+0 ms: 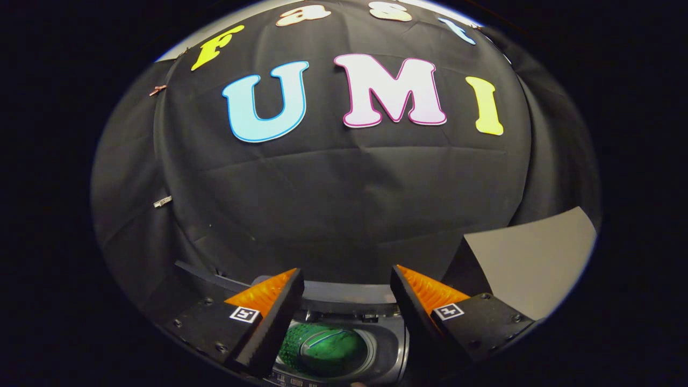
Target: Put the clothes into the washing machine and then close the washing machine lid.
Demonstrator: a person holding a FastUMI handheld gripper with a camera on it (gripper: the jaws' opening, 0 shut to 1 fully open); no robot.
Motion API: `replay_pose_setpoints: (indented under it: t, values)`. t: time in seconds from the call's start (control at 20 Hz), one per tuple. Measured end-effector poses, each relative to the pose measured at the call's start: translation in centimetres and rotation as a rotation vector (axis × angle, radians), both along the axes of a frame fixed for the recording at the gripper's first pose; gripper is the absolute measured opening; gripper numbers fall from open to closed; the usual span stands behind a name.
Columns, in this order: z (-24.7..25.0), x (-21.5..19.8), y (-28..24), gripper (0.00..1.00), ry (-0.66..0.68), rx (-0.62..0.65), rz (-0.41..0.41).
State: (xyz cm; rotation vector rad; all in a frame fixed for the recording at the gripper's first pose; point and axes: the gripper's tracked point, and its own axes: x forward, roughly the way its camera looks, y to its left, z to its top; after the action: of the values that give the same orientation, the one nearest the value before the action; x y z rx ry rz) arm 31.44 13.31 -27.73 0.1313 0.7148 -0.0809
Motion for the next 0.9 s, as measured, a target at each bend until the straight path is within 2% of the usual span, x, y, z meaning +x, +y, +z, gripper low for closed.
replay_pose_setpoints:
  t: [0.2, 0.35, 0.6, 0.9]
  values:
    - [-3.6, -3.9, -0.1, 1.00, 0.128, 0.019, -0.007]
    - [-5.0, -6.3, -0.1, 0.99, 0.167, 0.016, 0.007]
    - [-4.5, -6.9, 1.1, 0.99, 0.145, 0.010, 0.052]
    - [0.6, -7.7, 2.1, 0.99, 0.020, 0.009, 0.109]
